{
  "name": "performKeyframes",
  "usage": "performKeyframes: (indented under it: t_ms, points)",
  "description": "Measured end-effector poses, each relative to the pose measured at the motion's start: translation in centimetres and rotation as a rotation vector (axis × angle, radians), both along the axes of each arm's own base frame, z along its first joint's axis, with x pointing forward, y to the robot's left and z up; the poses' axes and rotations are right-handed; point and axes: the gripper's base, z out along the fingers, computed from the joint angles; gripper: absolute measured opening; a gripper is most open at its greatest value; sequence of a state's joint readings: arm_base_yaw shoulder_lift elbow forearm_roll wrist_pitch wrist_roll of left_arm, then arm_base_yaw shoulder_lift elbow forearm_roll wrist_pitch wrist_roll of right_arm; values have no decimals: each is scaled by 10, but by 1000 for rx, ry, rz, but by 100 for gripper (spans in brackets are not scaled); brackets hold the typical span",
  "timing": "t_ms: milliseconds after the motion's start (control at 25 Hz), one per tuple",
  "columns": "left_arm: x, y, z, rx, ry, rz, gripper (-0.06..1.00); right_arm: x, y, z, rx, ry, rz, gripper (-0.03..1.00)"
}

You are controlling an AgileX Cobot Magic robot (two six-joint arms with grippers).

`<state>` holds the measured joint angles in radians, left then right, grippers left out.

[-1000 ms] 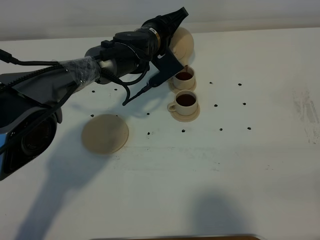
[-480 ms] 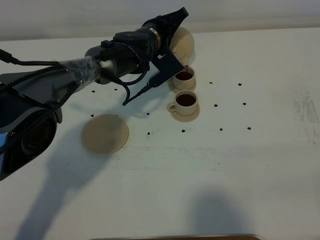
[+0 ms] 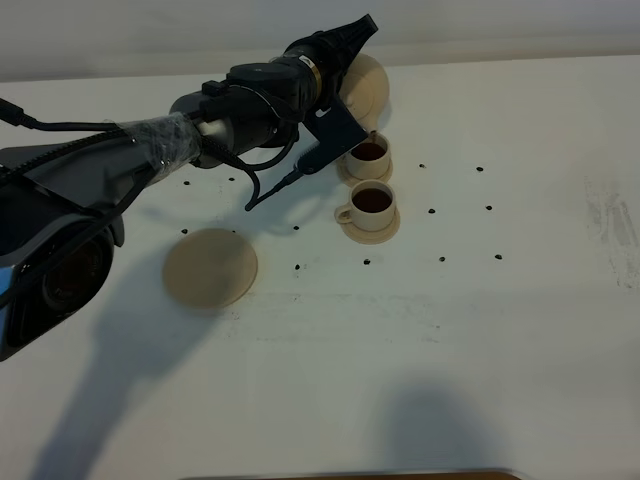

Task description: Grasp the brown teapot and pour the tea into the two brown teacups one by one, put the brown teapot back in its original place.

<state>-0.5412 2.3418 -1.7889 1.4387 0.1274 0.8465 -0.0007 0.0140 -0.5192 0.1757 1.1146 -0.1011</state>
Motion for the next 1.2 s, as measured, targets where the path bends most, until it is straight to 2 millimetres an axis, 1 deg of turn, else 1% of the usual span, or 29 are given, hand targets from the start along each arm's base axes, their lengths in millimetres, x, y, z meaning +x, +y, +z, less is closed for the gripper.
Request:
performKeyframes:
  t_ms: [280,520,680,1000,1200]
  points:
    - [0,0,0,-7,3,-1,16,0,0,0,0,0,0,22]
    - [0,0,0,-87,37,49,16,0,0,0,0,0,0,22]
    - [0,1,0,-110,48,81,16,0,0,0,0,0,0,22]
    - [0,4,-2,-213,116,170,16,0,0,0,0,0,0,22]
    - [0,9,-6,-297,187,301,16,0,0,0,0,0,0,22]
